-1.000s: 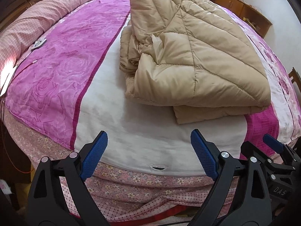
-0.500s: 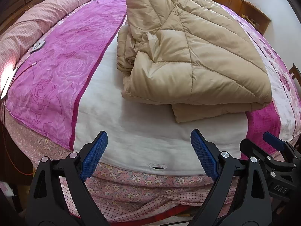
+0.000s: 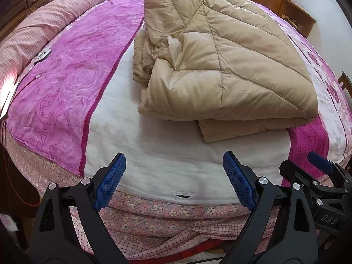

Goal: Fold large clothes

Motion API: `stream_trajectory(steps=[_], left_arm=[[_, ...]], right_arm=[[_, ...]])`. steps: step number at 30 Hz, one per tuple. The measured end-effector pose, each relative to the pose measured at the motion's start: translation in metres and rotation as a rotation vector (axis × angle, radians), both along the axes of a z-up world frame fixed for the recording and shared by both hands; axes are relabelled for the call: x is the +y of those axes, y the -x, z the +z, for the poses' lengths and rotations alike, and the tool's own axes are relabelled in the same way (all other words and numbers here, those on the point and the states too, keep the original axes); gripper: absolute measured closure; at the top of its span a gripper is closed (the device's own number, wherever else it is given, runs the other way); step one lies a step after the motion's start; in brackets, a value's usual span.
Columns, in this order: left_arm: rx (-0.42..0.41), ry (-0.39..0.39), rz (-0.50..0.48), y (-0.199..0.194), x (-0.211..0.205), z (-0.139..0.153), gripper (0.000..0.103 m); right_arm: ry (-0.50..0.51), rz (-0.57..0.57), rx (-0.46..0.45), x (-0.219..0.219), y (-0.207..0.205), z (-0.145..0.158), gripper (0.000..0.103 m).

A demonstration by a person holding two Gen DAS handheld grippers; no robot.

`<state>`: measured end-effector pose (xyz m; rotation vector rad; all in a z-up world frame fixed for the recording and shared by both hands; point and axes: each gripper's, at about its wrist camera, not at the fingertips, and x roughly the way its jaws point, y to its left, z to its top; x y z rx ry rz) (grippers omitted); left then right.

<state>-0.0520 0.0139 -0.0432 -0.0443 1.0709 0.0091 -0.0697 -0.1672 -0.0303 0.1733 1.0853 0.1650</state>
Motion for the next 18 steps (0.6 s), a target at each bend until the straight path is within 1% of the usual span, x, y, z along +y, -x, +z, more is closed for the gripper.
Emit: stream_trajectory(steps=[18], left_arm=[[0.001, -0.005, -0.003, -0.0014, -0.0031, 0.0003, 0.013]], right_arm=[[0.001, 0.001, 0.000, -0.0002, 0.0003, 0.0000, 0.006]])
